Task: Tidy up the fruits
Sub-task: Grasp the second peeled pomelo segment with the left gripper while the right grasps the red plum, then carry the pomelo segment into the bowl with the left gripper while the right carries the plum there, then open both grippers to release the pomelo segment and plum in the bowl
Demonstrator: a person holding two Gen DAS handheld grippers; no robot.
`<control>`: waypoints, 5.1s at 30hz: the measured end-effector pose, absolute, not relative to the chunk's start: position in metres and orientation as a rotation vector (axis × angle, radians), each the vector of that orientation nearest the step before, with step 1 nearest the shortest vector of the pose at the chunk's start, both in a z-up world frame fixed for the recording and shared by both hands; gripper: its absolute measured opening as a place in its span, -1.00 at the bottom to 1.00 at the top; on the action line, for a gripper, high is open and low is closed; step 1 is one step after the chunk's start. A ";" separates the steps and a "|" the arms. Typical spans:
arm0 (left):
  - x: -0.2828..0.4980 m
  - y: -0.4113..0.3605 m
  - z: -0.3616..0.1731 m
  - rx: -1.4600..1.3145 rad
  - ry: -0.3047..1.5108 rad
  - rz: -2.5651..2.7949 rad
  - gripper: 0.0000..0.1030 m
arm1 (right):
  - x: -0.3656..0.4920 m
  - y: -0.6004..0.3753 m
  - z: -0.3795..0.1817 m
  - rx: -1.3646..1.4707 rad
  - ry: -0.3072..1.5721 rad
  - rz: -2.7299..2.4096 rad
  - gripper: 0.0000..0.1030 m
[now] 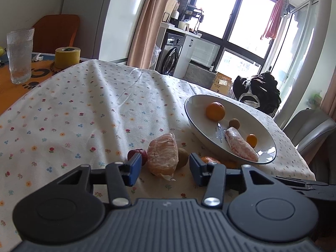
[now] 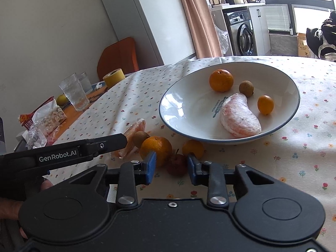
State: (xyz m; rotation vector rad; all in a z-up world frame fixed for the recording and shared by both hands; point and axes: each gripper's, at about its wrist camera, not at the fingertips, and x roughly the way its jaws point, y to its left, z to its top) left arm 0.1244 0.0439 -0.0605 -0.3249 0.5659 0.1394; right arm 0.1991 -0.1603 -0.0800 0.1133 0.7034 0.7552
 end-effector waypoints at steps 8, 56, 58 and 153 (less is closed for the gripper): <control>0.134 0.042 -0.064 -0.311 0.573 0.126 -0.14 | 0.200 -0.167 -0.082 0.125 0.706 0.749 -0.67; 0.128 0.049 -0.060 -0.324 0.558 0.182 -0.61 | 0.191 -0.160 -0.069 0.096 0.679 0.794 -0.59; 0.124 0.050 -0.055 -0.327 0.546 0.183 -0.61 | 0.189 -0.160 -0.065 0.095 0.670 0.794 -0.59; 0.155 0.040 -0.022 -0.253 0.517 0.204 0.21 | 0.236 -0.168 -0.028 0.144 0.557 0.705 -0.42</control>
